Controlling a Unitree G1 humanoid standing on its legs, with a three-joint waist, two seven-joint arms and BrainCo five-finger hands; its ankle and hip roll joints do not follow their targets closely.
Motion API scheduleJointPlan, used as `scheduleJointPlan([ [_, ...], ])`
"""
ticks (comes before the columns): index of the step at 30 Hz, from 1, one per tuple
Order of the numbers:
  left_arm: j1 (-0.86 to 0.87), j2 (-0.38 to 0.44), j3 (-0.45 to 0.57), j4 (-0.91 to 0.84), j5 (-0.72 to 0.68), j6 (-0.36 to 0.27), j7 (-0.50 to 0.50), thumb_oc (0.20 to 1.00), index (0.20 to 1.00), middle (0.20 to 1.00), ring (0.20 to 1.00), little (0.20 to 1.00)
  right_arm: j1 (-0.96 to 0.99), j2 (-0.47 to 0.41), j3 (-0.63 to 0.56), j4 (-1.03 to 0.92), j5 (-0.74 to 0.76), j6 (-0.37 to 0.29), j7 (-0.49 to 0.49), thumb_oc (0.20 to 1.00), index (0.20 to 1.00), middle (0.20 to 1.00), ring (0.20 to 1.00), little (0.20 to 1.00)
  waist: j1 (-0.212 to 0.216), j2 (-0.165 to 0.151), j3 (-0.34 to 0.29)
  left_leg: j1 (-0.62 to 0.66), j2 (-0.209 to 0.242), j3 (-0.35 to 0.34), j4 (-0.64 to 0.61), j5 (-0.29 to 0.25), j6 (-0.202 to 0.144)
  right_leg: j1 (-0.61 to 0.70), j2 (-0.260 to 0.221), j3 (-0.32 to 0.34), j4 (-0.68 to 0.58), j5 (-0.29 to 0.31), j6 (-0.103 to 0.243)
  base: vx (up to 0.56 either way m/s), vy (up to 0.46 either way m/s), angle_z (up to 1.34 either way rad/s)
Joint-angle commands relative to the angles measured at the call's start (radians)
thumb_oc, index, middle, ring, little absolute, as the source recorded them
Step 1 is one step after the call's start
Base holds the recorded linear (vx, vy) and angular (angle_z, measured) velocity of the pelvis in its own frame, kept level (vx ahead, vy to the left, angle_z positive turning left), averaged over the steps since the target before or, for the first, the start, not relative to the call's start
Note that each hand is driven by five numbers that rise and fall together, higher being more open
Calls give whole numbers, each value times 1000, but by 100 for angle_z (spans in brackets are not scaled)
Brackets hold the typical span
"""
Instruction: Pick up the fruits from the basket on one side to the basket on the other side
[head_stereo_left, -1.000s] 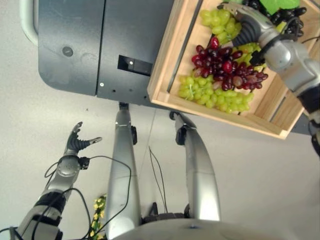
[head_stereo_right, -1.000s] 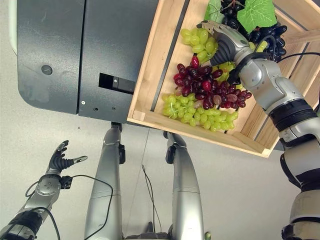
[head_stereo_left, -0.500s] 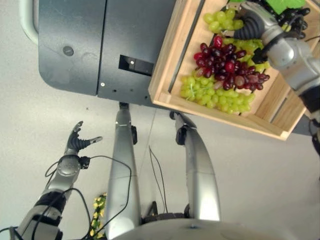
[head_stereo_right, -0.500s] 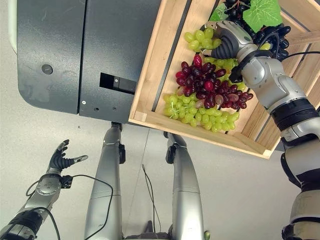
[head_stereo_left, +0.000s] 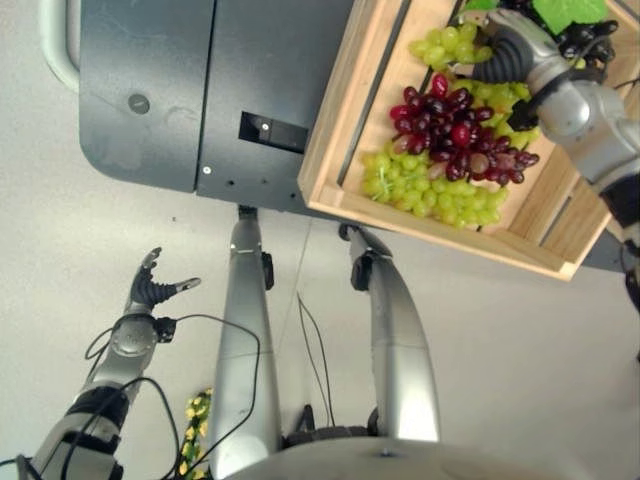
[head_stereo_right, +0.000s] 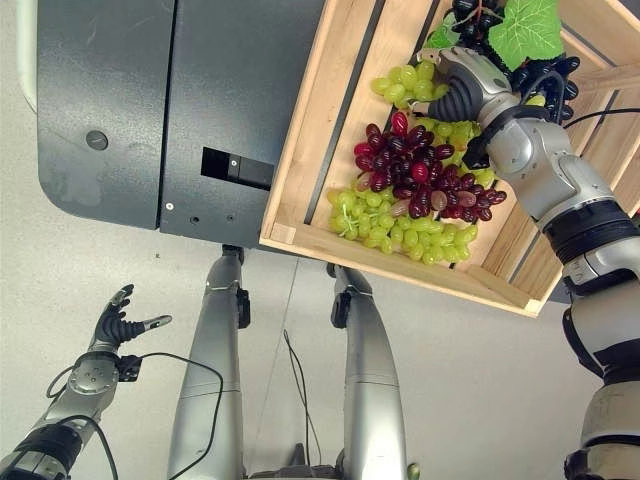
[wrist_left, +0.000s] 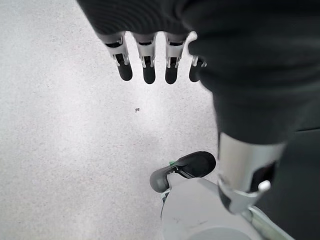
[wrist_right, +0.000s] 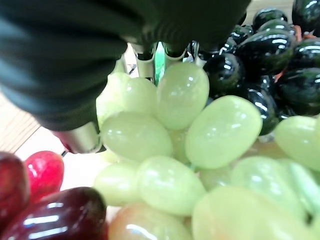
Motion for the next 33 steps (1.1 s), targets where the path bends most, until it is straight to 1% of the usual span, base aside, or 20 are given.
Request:
scheduleJointPlan([
  [1,59,-47,72,16,3,0,16,1000,1000,1000,1000,1000,169,-93,59,111,48,104,49,200,200,200,200,200,-28,65,35,-12,33,-25,26,-38,-8,10,31,37,50,-67,34,0,0,0],
  [2,59,-51,75,19,-2,-2,15,1000,1000,1000,1000,1000,190,-87,34,71,101,88,57,200,200,200,200,200,-29,64,35,-9,33,-23,23,-37,-8,12,32,37,50,-67,34,49,-13,-1],
  [3,71,-56,74,33,-6,-5,13,1000,1000,1000,1000,1000,236,-67,8,-8,205,59,79,200,200,200,200,200,-32,61,35,22,34,-28,37,-73,-14,43,32,39,64,-101,39,0,0,0],
  [4,55,-52,77,31,-6,-5,13,1000,1000,1000,1000,1000,227,-73,-3,-10,205,59,79,200,200,200,200,200,-31,60,35,-10,34,-23,23,-35,-8,12,31,37,49,-66,34,51,-19,-2],
  [5,69,-56,72,37,-9,-7,9,1000,1000,1000,1000,1000,256,-61,-6,-47,266,41,96,200,200,200,200,200,-33,58,35,22,35,-27,36,-72,-14,43,32,39,61,-100,39,0,0,0],
  [6,69,-52,72,40,-10,-11,5,1000,1000,1000,1000,1000,278,-58,-15,-111,333,28,125,200,200,200,200,200,-32,55,35,24,36,-27,36,-73,-15,45,32,39,61,-101,40,59,-17,-3],
  [7,69,-52,72,40,-10,-11,5,1000,1000,1000,1000,1000,278,-58,-15,-111,333,28,125,200,200,200,200,200,-32,55,35,24,36,-27,36,-73,-15,45,32,39,61,-101,40,-5,-6,-3],
  [8,72,-44,71,33,-10,-16,-5,1000,1000,1000,1000,1000,307,-67,-9,-206,466,6,186,200,200,200,200,200,-30,53,35,24,38,-28,36,-70,-17,45,32,38,60,-99,40,0,0,0],
  [10,81,-32,70,23,-8,-23,-21,1000,1000,1000,1000,1000,323,-111,25,-331,588,-8,269,200,200,200,200,200,-27,51,35,25,39,-29,34,-65,-19,49,30,34,58,-97,41,-12,-17,-5],
  [11,85,-29,70,16,-8,-26,-27,1000,1000,1000,1000,1000,336,-129,32,-374,654,-11,294,200,200,200,200,200,-26,52,35,26,38,-28,32,-63,-20,51,29,33,57,-96,41,-9,-11,-5],
  [12,90,-28,68,10,-2,-28,-34,1000,1000,1000,1000,1000,348,-146,43,-423,727,-10,333,200,200,200,200,200,-23,55,35,28,38,-27,28,-60,-21,51,27,31,56,-95,42,-6,-3,-3],
  [15,91,-20,65,10,13,-31,-44,1000,1000,1000,1000,1000,348,-194,105,-536,874,9,423,200,200,200,200,200,-13,68,35,33,36,-30,15,-50,-27,56,23,28,52,-92,45,0,0,0],
  [18,84,-28,56,16,30,-34,-49,1000,1000,1000,1000,1000,374,-210,140,-619,1026,47,498,200,200,200,200,200,-1,82,35,40,35,-31,3,-39,-31,65,20,24,44,-89,47,0,0,0],
  [19,81,-28,55,24,36,-34,-51,1000,1000,1000,1000,1000,370,-219,158,-643,1049,57,517,200,200,200,200,200,2,85,35,43,35,-30,-3,-37,-32,66,19,23,45,-89,48,-8,10,5],
  [21,75,-28,55,32,42,-32,-52,1000,1000,1000,1000,1000,357,-228,180,-660,1059,59,526,200,200,200,200,200,5,88,35,44,35,-30,-6,-35,-32,66,18,22,45,-89,49,-6,5,7],
  [22,72,-33,52,36,51,-31,-50,1000,1000,1000,1000,1000,361,-223,198,-690,1100,75,549,200,200,200,200,200,9,94,35,46,34,-31,-5,-33,-34,69,17,22,45,-88,48,-9,2,3],
  [27,68,-43,41,31,58,-33,-48,1000,1000,1000,1000,1000,347,-218,215,-738,1166,83,576,200,200,200,200,200,16,104,35,50,32,-32,-10,-30,-34,74,16,21,44,-86,49,0,0,0],
  [29,74,-50,37,-1,66,-32,-45,1000,1000,1000,1000,1000,358,-197,207,-769,1203,91,589,200,200,200,200,200,18,110,35,53,32,-30,-14,-27,-35,75,16,22,46,-85,48,0,0,0],
  [33,66,-58,28,-9,72,-29,-38,1000,1000,1000,1000,1000,346,-165,213,-780,1227,99,593,200,200,200,200,200,20,115,35,62,33,-27,-26,-23,-35,81,17,23,34,-78,49,0,0,0],
])
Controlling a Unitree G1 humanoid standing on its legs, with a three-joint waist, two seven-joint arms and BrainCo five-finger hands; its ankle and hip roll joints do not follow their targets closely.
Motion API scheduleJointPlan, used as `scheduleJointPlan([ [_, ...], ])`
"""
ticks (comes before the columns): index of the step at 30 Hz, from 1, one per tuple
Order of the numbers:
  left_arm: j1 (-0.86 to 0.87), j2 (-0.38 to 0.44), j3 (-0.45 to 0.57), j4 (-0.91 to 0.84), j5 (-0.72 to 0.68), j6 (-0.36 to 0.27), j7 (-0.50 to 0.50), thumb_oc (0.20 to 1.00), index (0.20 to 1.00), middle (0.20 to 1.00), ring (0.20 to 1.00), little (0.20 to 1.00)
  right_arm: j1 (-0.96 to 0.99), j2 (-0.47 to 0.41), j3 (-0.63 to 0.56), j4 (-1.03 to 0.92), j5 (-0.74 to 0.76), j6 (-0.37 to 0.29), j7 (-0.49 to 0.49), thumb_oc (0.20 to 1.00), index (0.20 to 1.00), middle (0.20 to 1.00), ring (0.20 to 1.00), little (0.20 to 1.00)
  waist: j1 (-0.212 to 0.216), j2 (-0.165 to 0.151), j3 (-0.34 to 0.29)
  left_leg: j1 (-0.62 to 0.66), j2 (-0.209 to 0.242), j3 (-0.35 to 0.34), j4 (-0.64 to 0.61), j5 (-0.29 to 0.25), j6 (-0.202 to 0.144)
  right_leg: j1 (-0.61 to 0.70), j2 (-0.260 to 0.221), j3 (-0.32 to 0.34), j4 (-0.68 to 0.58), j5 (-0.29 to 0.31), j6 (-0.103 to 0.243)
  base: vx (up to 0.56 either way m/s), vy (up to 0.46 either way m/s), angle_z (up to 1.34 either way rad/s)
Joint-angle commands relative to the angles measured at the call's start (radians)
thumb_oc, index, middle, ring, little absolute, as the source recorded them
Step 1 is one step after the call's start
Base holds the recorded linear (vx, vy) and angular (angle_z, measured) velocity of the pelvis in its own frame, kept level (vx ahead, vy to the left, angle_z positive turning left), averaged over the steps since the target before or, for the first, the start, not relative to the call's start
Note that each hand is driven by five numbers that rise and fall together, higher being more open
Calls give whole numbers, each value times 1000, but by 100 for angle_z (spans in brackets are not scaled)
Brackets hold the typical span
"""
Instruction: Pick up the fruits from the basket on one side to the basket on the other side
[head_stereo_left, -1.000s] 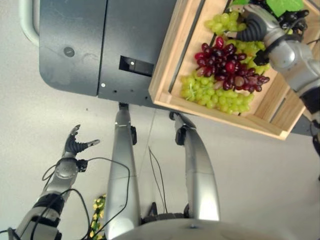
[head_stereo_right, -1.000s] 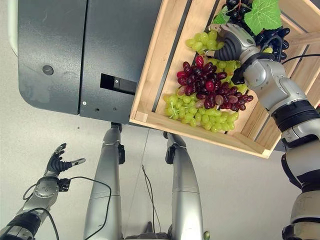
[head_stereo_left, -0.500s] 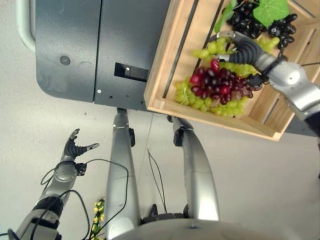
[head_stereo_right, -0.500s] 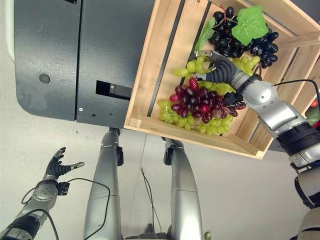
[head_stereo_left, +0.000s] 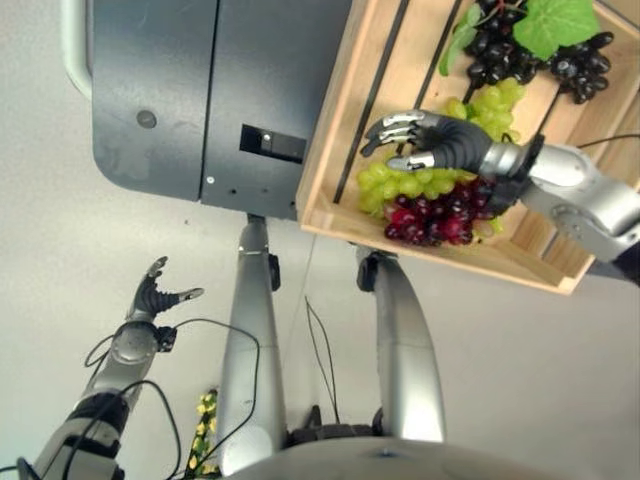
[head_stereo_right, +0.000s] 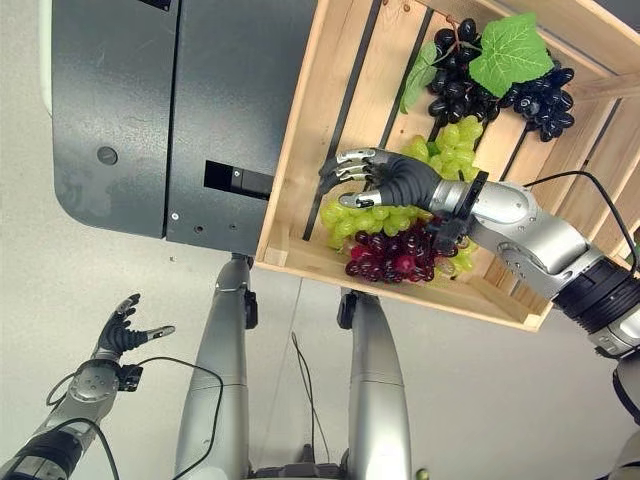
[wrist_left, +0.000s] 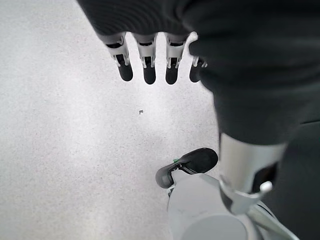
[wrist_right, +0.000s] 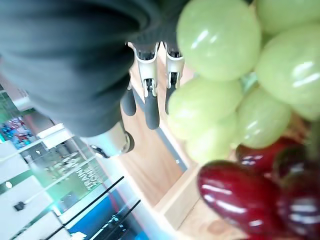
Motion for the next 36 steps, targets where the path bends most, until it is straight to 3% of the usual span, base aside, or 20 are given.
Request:
scheduleJointPlan([
  [1,52,-49,27,-9,33,-3,13,1000,1000,1000,1000,1000,91,17,89,-158,50,26,71,200,200,200,200,200,-19,70,8,-10,19,-29,0,-13,-19,38,6,25,3,-39,71,0,0,0],
  [10,70,-56,18,-79,36,-4,22,1000,1000,1000,1000,1000,85,34,93,-195,31,9,64,200,200,200,200,200,-18,80,8,2,19,-22,-28,2,-23,46,4,24,-19,-28,74,-1,1,0],
  [11,77,-55,19,-88,33,-4,21,1000,1000,1000,1000,1000,71,19,95,-197,9,-6,55,473,473,473,473,473,-19,78,8,3,19,-22,-28,0,-23,45,4,25,-19,-28,74,0,0,0],
  [12,100,-48,25,-114,23,-5,19,1000,1000,1000,1000,1000,-5,-62,128,-177,-165,-76,-26,1000,1000,1000,1000,1000,-22,72,8,4,18,-22,-27,-2,-23,46,3,27,-20,-28,76,0,0,0],
  [14,109,-49,27,-121,21,-5,18,1000,1000,1000,1000,1000,-34,-92,142,-165,-217,-94,-60,1000,1000,1000,1000,1000,-25,70,8,4,18,-23,-26,-3,-22,48,2,26,-20,-29,77,0,0,0],
  [15,115,-46,26,-123,25,-5,19,1000,1000,1000,1000,1000,-67,-123,163,-149,-289,-106,-94,1000,1000,1000,1000,1000,-27,69,8,5,19,-24,-26,-4,-22,49,2,25,-20,-29,78,-62,11,3],
  [16,118,-36,41,-141,28,-9,26,1000,1000,1000,1000,1000,-115,-191,155,-113,-450,-138,-189,1000,1000,1000,1000,1000,-31,65,8,-27,18,-22,-39,33,-17,25,0,19,-42,7,75,-63,11,3],
  [17,117,-36,41,-141,28,-9,26,1000,1000,1000,1000,1000,-115,-191,155,-113,-450,-138,-190,1000,1000,1000,1000,1000,-31,66,8,-28,18,-22,-39,34,-17,24,0,19,-42,7,75,-60,0,4],
  [19,134,-27,55,-144,39,-9,38,1000,1000,1000,1000,1000,-122,-238,113,-77,-680,-145,-280,1000,1000,1000,1000,1000,-37,56,8,-29,18,-21,-33,29,-15,24,-1,18,-42,8,75,7,-5,5],
  [20,134,-27,55,-144,39,-9,38,1000,1000,1000,1000,1000,-122,-238,114,-77,-681,-145,-281,1000,1000,1000,1000,1000,-37,56,8,-29,18,-21,-32,29,-15,24,-1,18,-42,8,75,0,0,0],
  [21,151,-25,69,-163,51,-8,42,1000,1000,1000,1000,1000,-117,-268,75,-73,-817,-136,-325,1000,1000,1000,1000,1000,-44,52,8,-29,17,-23,-29,26,-14,26,-2,15,-43,7,76,0,0,0],
  [22,151,-23,68,-163,51,-7,42,1000,1000,1000,1000,1000,-109,-269,68,-75,-818,-136,-325,1000,1000,1000,1000,1000,-43,51,8,-29,17,-23,-29,26,-14,27,-2,14,-43,6,76,0,0,0],
  [23,162,-24,84,-164,61,-2,46,1000,1000,1000,1000,1000,-87,-289,-2,-40,-990,-118,-389,1000,1000,1000,1000,1000,-48,46,8,-30,18,-23,-29,24,-11,26,-1,14,-44,6,77,0,0,0],
  [26,175,-26,104,-177,68,7,49,1000,1000,1000,1000,1000,-43,-304,-82,-45,-1116,-101,-425,1000,1000,1000,1000,1000,-55,41,8,-29,18,-22,-29,20,-9,25,0,16,-46,5,77,0,0,0],
  [27,184,-28,121,-183,79,21,49,1000,1000,1000,1000,1000,-10,-317,-139,-20,-1280,-80,-472,1000,1000,1000,1000,1000,-57,39,8,-29,18,-23,-29,19,-9,26,0,14,-46,3,78,0,0,0],
  [36,177,-46,164,-147,106,56,48,1000,1000,1000,1000,1000,164,-329,-338,-74,-1521,-35,-454,1000,1000,1000,1000,1000,-70,24,8,-32,16,-25,-22,11,-5,25,4,15,-42,-5,79,0,0,0],
])
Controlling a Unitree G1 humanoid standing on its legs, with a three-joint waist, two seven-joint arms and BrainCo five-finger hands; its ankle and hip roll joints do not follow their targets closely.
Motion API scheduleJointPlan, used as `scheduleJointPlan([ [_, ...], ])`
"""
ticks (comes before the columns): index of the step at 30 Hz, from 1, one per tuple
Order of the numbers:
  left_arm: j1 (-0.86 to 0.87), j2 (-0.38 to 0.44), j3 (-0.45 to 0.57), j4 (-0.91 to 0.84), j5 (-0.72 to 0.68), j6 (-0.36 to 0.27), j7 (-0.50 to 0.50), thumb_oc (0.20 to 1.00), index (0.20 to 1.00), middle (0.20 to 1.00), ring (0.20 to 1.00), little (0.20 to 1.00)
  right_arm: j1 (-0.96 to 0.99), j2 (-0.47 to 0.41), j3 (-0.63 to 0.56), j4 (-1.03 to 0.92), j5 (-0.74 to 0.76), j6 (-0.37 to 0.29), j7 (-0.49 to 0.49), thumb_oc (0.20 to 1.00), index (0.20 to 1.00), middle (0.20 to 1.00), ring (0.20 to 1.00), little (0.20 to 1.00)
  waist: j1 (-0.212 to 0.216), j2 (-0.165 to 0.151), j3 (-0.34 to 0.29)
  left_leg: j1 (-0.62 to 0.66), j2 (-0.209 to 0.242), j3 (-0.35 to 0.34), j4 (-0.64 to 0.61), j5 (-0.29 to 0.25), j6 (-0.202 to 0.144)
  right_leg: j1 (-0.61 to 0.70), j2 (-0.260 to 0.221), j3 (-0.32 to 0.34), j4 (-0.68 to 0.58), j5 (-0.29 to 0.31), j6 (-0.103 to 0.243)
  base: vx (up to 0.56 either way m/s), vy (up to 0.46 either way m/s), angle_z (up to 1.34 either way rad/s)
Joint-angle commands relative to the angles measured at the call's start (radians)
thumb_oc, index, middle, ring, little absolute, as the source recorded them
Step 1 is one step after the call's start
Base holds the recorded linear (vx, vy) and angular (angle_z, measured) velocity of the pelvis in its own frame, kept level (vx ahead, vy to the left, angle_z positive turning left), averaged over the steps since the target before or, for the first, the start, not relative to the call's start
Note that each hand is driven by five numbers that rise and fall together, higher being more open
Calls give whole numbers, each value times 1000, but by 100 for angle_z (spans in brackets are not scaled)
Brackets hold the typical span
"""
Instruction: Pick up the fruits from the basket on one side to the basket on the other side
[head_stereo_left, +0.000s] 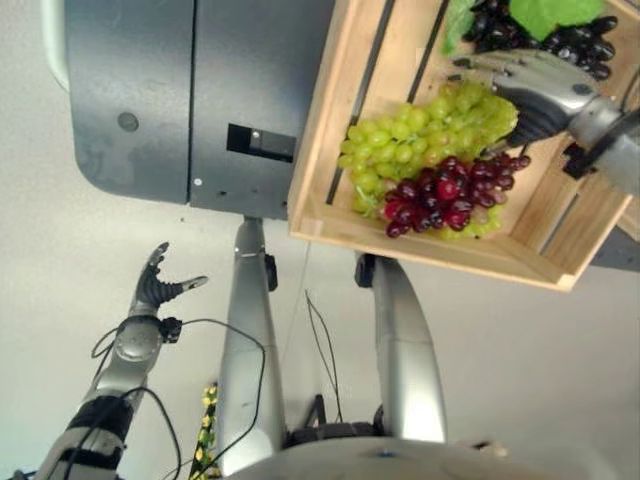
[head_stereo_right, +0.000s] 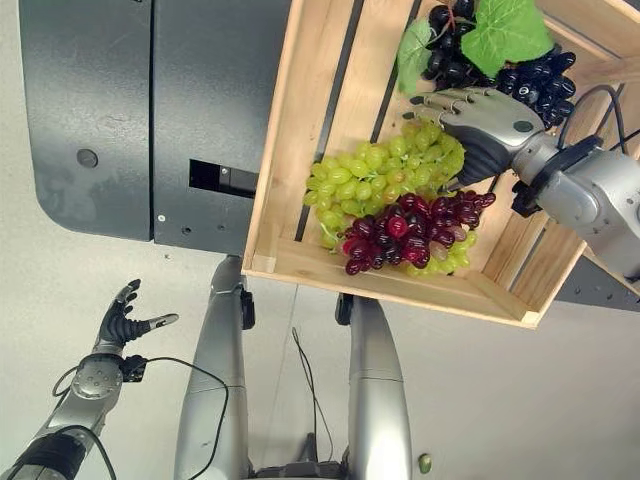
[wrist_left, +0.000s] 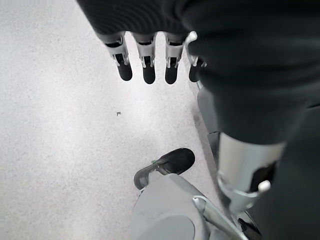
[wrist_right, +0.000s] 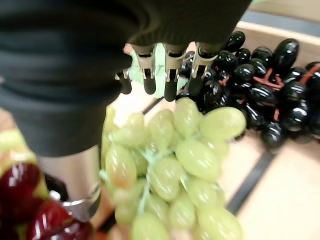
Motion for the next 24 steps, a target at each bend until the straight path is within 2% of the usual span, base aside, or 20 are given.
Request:
scheduleJointPlan([
  [1,115,-18,71,11,32,15,10,1000,1000,1000,1000,1000,36,-68,-48,-53,-93,33,8,1000,1000,1000,1000,1000,-29,9,-1,-27,16,-13,11,-6,-1,30,2,26,-18,-10,80,0,0,0],
  [8,95,-29,84,62,34,21,11,1000,1000,1000,1000,1000,146,-47,-119,-120,-112,19,56,1000,1000,1000,1000,1000,-36,1,-1,-27,15,-11,10,-6,0,30,4,27,-20,-12,79,0,0,0],
  [12,80,-19,73,93,33,18,8,1000,1000,1000,1000,1000,154,-21,-114,-112,-99,23,61,1000,1000,1000,1000,1000,-32,-2,-1,-34,15,-12,16,-8,2,24,6,29,-17,-13,79,0,0,0],
  [14,75,-18,68,103,30,17,8,1000,1000,1000,1000,1000,135,-11,-94,-102,-100,26,59,1000,1000,1000,1000,1000,-31,-1,-1,-37,14,-12,18,-9,3,22,5,28,-16,-13,78,0,0,0],
  [19,30,-9,42,167,26,19,13,1000,1000,1000,1000,1000,-17,93,66,-18,-127,41,45,1000,1000,1000,1000,1000,-21,9,-1,-49,13,-7,26,-15,8,7,6,30,-11,-14,75,0,0,0],
  [24,4,1,15,193,25,19,14,1000,1000,1000,1000,1000,-96,169,171,27,-143,41,41,1000,1000,1000,1000,1000,-14,20,-1,-65,10,-9,36,-15,9,-9,6,35,-1,-16,73,0,0,0],
])
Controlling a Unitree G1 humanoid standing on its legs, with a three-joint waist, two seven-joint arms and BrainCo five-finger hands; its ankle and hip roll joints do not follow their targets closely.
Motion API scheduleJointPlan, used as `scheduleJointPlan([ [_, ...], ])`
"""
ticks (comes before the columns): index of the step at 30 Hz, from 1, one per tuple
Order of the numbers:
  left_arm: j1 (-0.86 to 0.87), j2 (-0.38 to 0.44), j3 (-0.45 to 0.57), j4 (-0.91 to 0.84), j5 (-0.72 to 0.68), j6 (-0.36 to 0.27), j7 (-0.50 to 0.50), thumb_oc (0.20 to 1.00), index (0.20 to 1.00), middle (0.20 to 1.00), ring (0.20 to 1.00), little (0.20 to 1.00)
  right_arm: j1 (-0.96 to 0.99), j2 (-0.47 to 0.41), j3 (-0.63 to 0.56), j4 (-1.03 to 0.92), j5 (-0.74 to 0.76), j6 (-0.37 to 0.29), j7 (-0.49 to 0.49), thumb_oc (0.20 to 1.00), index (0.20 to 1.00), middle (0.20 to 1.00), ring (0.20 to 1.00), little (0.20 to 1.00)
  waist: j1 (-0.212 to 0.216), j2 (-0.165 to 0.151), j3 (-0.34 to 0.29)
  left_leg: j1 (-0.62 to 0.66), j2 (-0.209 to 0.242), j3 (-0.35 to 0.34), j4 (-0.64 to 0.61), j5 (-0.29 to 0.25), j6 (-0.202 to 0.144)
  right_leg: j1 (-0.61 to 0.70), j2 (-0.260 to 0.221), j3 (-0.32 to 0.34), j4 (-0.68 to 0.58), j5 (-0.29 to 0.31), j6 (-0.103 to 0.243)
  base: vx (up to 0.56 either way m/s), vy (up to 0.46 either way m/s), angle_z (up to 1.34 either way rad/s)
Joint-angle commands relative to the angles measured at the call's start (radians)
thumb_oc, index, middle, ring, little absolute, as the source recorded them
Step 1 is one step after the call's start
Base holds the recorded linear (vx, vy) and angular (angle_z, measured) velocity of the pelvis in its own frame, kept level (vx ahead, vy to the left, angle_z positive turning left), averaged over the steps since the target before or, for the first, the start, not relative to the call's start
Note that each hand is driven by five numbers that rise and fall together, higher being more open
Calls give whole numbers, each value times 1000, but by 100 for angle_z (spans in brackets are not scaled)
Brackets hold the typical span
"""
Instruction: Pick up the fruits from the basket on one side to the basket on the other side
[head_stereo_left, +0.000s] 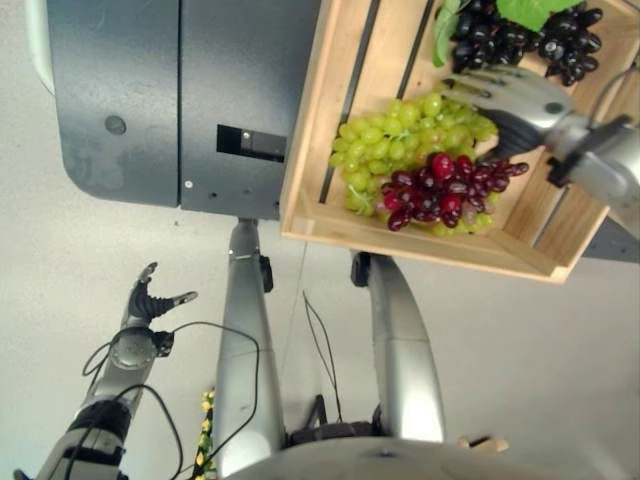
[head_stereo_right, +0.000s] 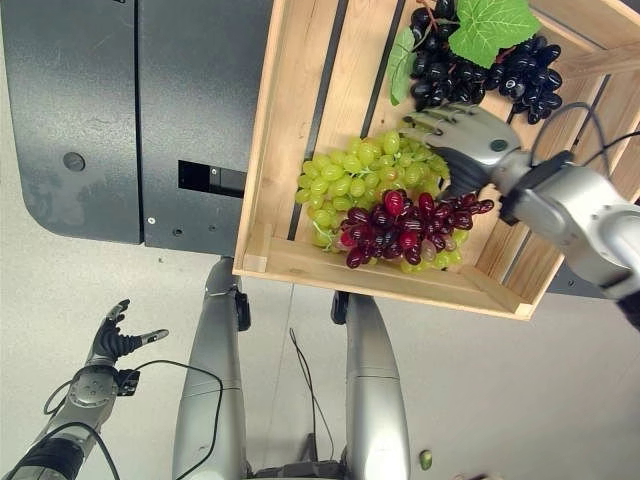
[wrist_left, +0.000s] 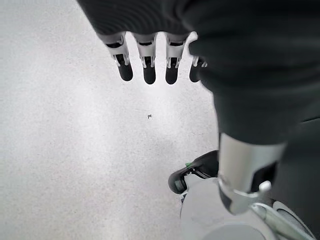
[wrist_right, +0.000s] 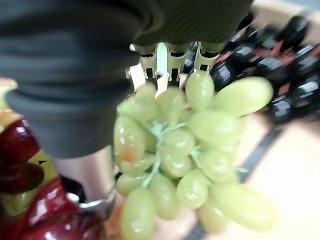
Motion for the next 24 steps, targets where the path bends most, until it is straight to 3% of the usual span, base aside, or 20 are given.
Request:
scheduleJointPlan([
  [1,20,-1,8,44,22,-3,14,1000,1000,1000,1000,1000,-8,9,98,-31,-19,-11,12,1000,1000,1000,1000,1000,9,26,-1,-56,8,-13,34,-14,9,0,4,32,2,-19,72,0,0,0],
  [12,-35,17,-58,116,-1,-12,28,1000,1000,1000,1000,1000,-249,157,340,156,24,-8,-4,1000,1000,1000,1000,1000,20,38,-1,-81,11,-13,41,-8,8,-35,6,35,17,-16,69,0,-3,-2],
  [19,-47,21,-63,143,-14,-13,32,1000,1000,1000,1000,1000,-320,183,388,185,43,-12,-17,1000,1000,1000,1000,1000,17,41,-1,-87,11,-16,47,-8,7,-43,4,37,22,-17,67,-2,-6,-4],
  [20,-47,20,-64,145,-14,-12,33,1000,1000,1000,1000,1000,-326,181,391,183,43,-12,-16,868,868,868,868,868,16,42,-1,-91,10,-17,52,-9,8,-46,5,37,25,-17,66,0,0,0],
  [21,-51,18,-61,154,-15,-11,34,1000,1000,1000,1000,1000,-331,180,392,190,46,-10,-18,551,551,551,551,551,16,41,-1,-92,10,-17,55,-9,7,-49,6,38,28,-17,66,0,0,0],
  [22,-51,18,-61,155,-15,-11,34,1000,1000,1000,1000,1000,-331,180,392,190,46,-10,-18,476,476,476,476,476,16,41,-1,-92,10,-17,55,-9,7,-49,6,38,28,-17,66,0,0,0],
  [23,-53,17,-60,158,-16,-11,34,1000,1000,1000,1000,1000,-330,178,393,190,50,-11,-15,282,282,282,282,282,16,41,-1,-93,11,-17,55,-9,7,-50,6,38,29,-18,66,0,0,0],
  [24,-54,15,-52,161,-19,-11,34,1000,1000,1000,1000,1000,-322,171,389,182,64,-10,-1,200,200,200,200,200,14,40,-1,-93,11,-17,58,-10,7,-51,6,37,33,-19,65,0,0,0],
])
